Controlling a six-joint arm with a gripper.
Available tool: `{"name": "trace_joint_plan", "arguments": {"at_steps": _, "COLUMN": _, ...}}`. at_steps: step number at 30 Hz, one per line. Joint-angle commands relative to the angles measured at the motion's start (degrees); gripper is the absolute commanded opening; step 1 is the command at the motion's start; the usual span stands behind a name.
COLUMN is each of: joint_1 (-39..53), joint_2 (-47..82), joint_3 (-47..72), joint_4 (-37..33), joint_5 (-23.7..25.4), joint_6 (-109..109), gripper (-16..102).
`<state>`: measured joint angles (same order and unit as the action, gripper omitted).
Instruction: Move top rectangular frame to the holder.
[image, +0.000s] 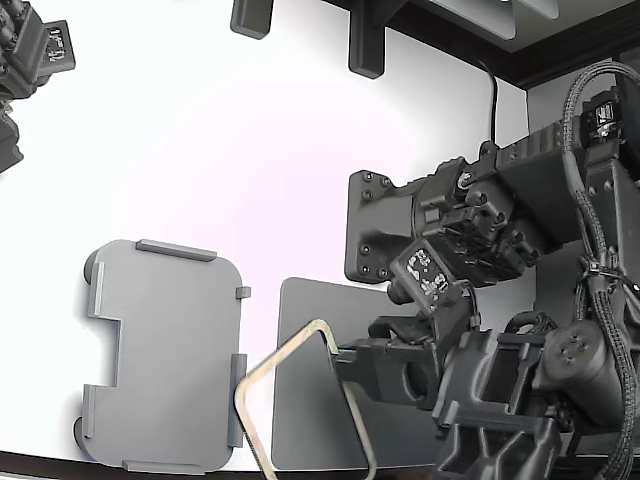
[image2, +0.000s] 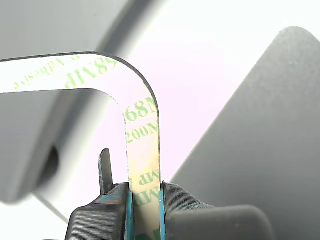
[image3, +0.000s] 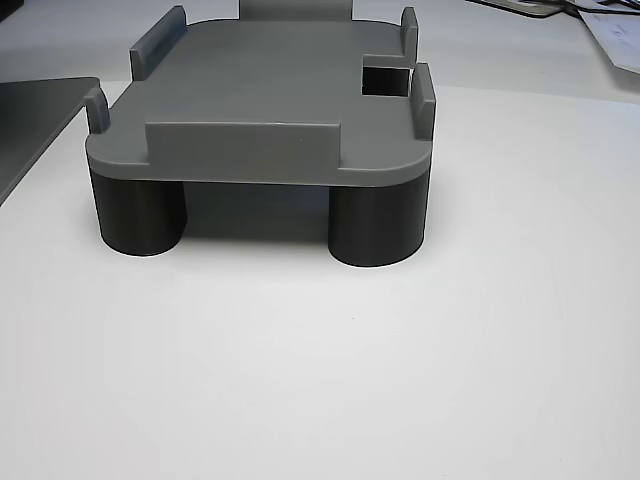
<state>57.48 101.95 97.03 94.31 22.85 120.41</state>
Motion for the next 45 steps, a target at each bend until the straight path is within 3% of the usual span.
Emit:
{"name": "trace_joint_plan", "arguments": {"at_steps": 1, "joint_1": -6.2, "joint_2": -2.6, "joint_3": -5.4, "joint_4": 0.5, "joint_5": 0.7, "joint_6": 7.4, "gripper": -11}}
{"name": "trace_joint_plan", "arguments": {"at_steps": 11, "joint_1": -16.0, "joint_2": -13.3, "joint_3": -18.6, "joint_4": 0.6, "joint_5": -2.1, "joint_6": 14.9, "gripper": -11}}
{"name": "trace_joint_plan", "arguments": {"at_steps": 26, "joint_1": -25.2, "joint_2": -16.9, "joint_3": -20.2, "joint_4": 0.6, "joint_5": -10.1, "joint_6": 5.7, "gripper": -11}}
{"name": "trace_joint_plan", "arguments": {"at_steps": 45, "joint_1": -25.4, "joint_2": -20.8, "joint_3": -21.8, "joint_4": 0.6, "joint_5": -12.1, "joint_6": 5.9, "gripper": -11}}
